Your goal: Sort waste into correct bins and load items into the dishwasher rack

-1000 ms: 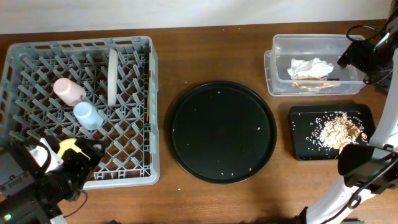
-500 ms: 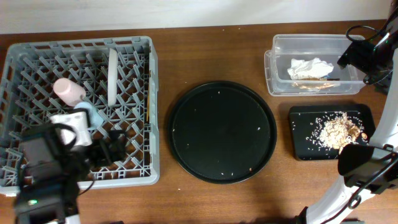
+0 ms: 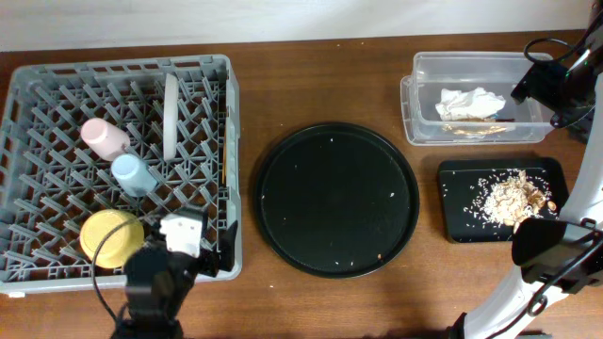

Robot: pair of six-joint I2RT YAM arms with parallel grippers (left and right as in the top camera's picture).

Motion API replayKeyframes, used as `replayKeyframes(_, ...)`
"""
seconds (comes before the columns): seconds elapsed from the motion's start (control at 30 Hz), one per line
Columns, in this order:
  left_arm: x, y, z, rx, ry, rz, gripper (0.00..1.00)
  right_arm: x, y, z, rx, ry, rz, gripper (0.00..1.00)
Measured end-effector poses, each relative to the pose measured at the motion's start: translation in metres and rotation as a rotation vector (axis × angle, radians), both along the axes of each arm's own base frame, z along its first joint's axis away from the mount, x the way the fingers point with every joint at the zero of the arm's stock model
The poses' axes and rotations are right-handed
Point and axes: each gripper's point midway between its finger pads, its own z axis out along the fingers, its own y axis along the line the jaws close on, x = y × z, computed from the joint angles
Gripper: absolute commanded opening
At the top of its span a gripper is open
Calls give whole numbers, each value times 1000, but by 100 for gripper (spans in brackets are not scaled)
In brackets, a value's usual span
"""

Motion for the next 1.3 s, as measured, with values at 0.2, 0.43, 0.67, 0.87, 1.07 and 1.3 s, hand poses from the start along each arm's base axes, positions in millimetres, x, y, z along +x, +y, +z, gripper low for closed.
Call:
replayKeyframes(0.2, 0, 1, 11, -10, -232, 6, 99, 0, 0, 0, 0, 1, 1, 99)
replayKeyframes(0.43, 5, 18, 40, 1, -374, 104, 99, 0, 0, 0, 0, 1, 1, 99)
replayKeyframes(0.67, 3, 36, 34, -21, -379, 221, 99, 0, 0, 0, 0, 1, 1, 99)
replayKeyframes(0.87, -2, 50, 10, -44, -289, 307, 99, 0, 0, 0, 0, 1, 1, 99)
replayKeyframes(1.07, -4, 63, 15, -49, -314, 365, 99, 0, 0, 0, 0, 1, 0, 98)
replayKeyframes(1.3, -4, 64, 15, -49, -314, 372, 99, 0, 0, 0, 0, 1, 1, 99)
